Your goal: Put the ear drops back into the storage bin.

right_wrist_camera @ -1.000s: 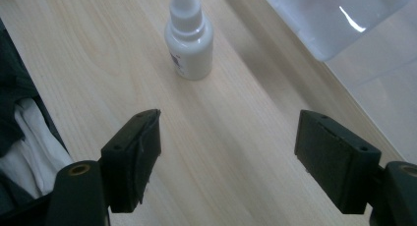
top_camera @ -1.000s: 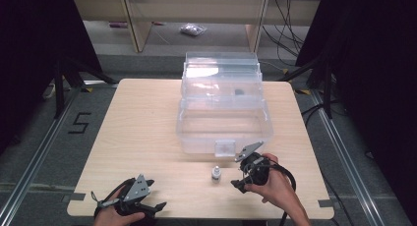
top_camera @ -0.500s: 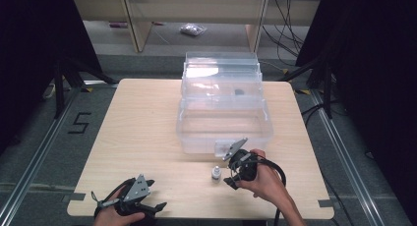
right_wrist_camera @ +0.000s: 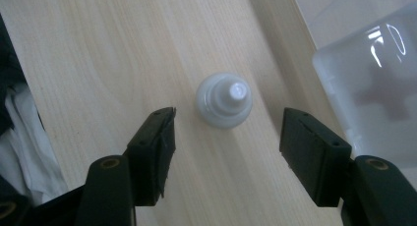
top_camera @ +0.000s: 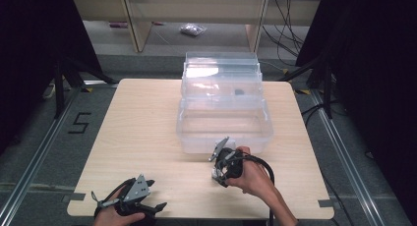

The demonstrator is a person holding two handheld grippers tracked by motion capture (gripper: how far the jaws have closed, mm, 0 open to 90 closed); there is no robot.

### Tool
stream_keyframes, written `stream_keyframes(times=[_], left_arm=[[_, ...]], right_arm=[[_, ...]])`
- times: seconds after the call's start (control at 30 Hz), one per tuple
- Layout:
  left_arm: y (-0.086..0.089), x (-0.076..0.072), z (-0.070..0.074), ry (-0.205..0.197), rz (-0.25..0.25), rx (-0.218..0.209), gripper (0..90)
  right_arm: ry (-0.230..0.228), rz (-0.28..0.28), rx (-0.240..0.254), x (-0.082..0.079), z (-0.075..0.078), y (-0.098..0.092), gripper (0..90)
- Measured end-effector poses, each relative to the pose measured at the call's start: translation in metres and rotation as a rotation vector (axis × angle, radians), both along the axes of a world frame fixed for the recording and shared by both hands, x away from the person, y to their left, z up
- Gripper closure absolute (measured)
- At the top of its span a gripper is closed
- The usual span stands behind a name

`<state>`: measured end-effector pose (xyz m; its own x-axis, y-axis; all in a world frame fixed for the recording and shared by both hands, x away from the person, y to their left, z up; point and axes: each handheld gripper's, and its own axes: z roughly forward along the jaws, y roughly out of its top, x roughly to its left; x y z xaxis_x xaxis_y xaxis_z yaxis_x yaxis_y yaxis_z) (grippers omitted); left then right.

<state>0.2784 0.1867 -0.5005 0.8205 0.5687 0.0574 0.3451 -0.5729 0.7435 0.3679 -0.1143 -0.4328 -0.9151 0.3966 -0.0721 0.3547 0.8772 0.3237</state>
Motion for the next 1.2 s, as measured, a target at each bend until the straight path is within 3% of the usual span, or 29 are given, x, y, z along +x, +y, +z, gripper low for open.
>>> stream_keyframes(times=[0.1, 0.13, 0.17, 0.23, 0.63, 0.73, 0.9, 1.0, 1.2], left_arm=[[0.001, 0.0, 0.002, 0.009, -0.008, 0.011, 17.9], [0.001, 0.0, 0.002, 0.02, -0.015, 0.008, 17.8], [0.001, 0.0, 0.002, 0.02, -0.015, 0.008, 17.8], [0.0, 0.001, 0.0, -0.005, -0.002, 0.012, 17.9], [0.001, 0.0, 0.001, 0.0, -0.007, 0.007, 17.8], [0.0, 0.0, 0.001, 0.001, -0.005, -0.001, 17.8], [0.0, -0.001, 0.0, 0.011, 0.001, -0.003, 17.9], [0.0, -0.001, 0.001, 0.006, 0.0, -0.004, 17.9], [0.0, -0.001, 0.0, 0.011, 0.005, -0.008, 17.8]], right_arm=[[0.013, 0.02, -0.016, 0.004, -0.003, 0.007, 40.8], [0.034, 0.001, -0.025, 0.004, -0.004, 0.01, 41.0], [0.019, 0.034, -0.032, 0.007, -0.005, 0.011, 41.4], [0.029, 0.023, -0.041, 0.007, -0.006, 0.014, 42.5], [0.042, 0.048, -0.097, 0.014, -0.014, 0.022, 48.4], [0.061, 0.02, -0.091, 0.014, -0.015, 0.024, 51.2], [0.062, 0.051, -0.094, 0.018, -0.019, 0.025, 53.2], [0.068, 0.03, -0.098, 0.017, -0.02, 0.025, 54.4], [0.067, 0.04, -0.101, 0.017, -0.022, 0.028, 59.9]])
